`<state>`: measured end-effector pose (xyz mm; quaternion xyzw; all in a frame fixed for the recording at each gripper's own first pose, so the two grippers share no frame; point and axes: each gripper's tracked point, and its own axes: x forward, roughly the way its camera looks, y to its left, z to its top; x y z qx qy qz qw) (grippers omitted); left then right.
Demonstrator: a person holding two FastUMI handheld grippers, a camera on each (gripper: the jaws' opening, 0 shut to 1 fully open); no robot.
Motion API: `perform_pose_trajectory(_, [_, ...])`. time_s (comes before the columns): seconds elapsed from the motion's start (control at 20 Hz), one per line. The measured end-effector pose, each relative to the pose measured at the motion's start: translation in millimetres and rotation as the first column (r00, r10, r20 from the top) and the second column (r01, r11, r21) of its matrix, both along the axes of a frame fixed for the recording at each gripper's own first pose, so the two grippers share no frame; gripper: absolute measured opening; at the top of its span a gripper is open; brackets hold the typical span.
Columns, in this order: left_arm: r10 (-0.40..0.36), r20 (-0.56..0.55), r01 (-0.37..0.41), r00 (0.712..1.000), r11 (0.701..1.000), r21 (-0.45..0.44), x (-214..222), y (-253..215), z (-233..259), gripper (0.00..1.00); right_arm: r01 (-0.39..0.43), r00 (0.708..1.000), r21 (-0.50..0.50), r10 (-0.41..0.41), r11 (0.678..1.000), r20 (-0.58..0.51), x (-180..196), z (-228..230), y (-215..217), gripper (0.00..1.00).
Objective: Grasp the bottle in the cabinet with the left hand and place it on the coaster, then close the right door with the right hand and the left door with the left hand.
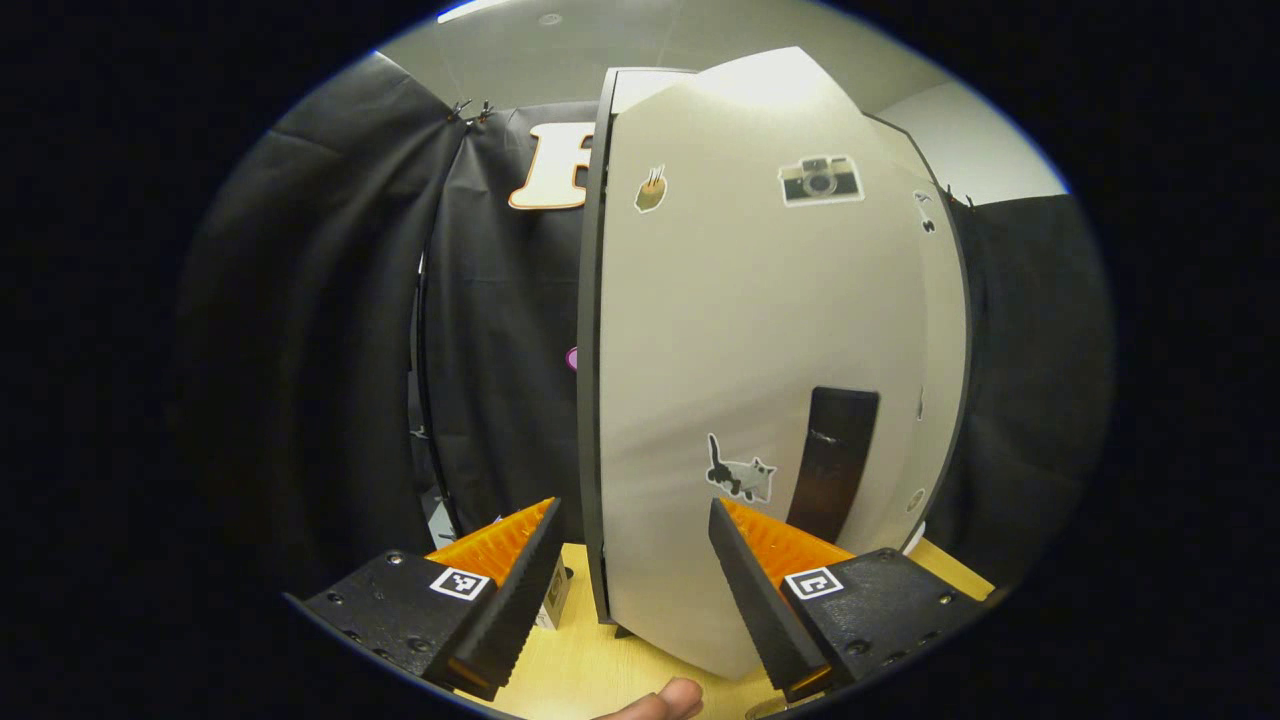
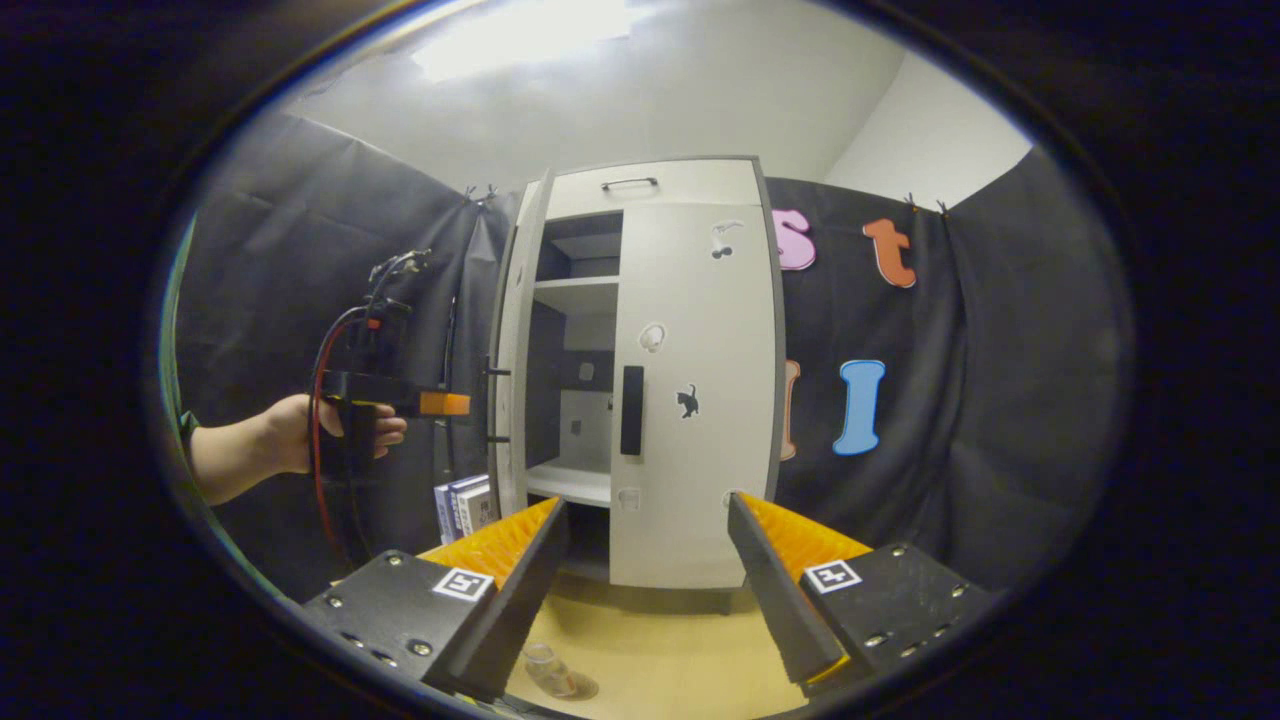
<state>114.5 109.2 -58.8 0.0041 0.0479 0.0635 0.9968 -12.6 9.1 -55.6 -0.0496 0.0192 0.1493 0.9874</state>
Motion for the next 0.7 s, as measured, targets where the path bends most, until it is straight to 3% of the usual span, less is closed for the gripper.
perform_pose_trajectory(0.05, [0.004, 0.006, -0.004, 1.000, 1.000, -0.005, -12.4, -3.1, 4.7, 0.93, 0.004, 1.000, 0.014, -0.004, 1.000, -0.005, -4.2, 1.4, -0.2, 1.00])
perform_pose_trajectory(0.2, [0.021, 0.020, -0.021, 1.000, 1.000, -0.013, -49.3, -9.1, 15.6, 0.91, 0.010, 1.000, 0.069, -0.009, 0.998, -0.020, -23.2, 0.7, -2.3, 0.92])
perform_pose_trajectory(0.35, [0.034, 0.027, -0.034, 0.999, 0.999, -0.012, -77.9, -17.6, 18.7, 0.93, 0.014, 1.000, 0.109, -0.012, 0.994, -0.017, -42.9, -0.1, -4.0, 0.97])
perform_pose_trajectory(0.55, [0.027, 0.028, -0.027, 0.999, 1.000, 0.005, -101.0, -33.0, 26.7, 0.95, 0.086, 0.996, 0.114, -0.088, 0.990, 0.016, -50.2, 10.0, -20.9, 0.97])
perform_pose_trajectory(0.7, [0.007, 0.040, -0.006, 0.999, 1.000, -0.014, -107.5, -44.3, 33.0, 0.95, 0.073, 0.997, 0.144, -0.074, 0.987, 0.004, -48.7, 16.1, -11.6, 0.97])
